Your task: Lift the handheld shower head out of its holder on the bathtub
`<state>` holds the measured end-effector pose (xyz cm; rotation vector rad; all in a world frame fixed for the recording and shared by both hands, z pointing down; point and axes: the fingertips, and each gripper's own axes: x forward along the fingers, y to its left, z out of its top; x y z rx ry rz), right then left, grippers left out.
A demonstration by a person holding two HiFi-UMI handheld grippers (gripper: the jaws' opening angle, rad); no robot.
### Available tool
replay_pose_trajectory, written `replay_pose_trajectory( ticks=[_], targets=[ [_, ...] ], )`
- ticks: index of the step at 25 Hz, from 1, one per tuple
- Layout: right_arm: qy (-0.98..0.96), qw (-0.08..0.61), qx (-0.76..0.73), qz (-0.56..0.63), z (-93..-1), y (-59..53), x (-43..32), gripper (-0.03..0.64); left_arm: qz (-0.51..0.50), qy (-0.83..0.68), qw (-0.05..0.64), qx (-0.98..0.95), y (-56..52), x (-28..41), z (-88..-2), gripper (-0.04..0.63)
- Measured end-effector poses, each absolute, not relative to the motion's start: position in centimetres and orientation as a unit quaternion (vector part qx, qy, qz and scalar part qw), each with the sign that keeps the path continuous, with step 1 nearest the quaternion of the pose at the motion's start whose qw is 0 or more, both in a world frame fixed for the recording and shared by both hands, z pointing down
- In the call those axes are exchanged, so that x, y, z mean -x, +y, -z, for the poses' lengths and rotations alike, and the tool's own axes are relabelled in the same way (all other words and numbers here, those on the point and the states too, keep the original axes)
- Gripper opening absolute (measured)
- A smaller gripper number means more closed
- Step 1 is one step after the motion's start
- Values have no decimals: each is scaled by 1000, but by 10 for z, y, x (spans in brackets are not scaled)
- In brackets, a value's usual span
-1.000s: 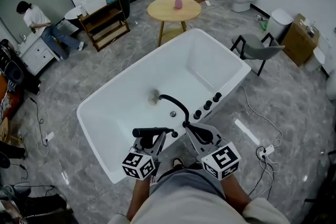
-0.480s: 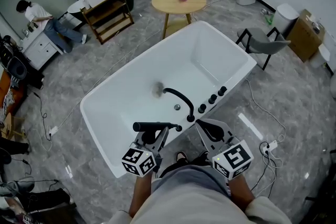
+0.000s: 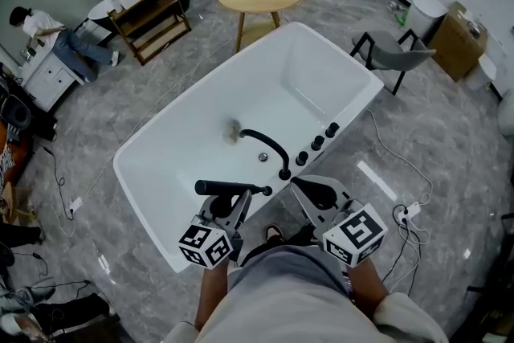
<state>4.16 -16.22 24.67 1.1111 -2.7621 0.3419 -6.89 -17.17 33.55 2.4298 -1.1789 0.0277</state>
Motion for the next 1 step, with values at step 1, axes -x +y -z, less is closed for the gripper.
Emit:
replay_pose_trajectory(
  ticks=[1],
  targets=[
    [-920,73,-367,-114,-246,-165,-42,18,-9,-427,218,-878,-173,70,-334,138]
  ],
)
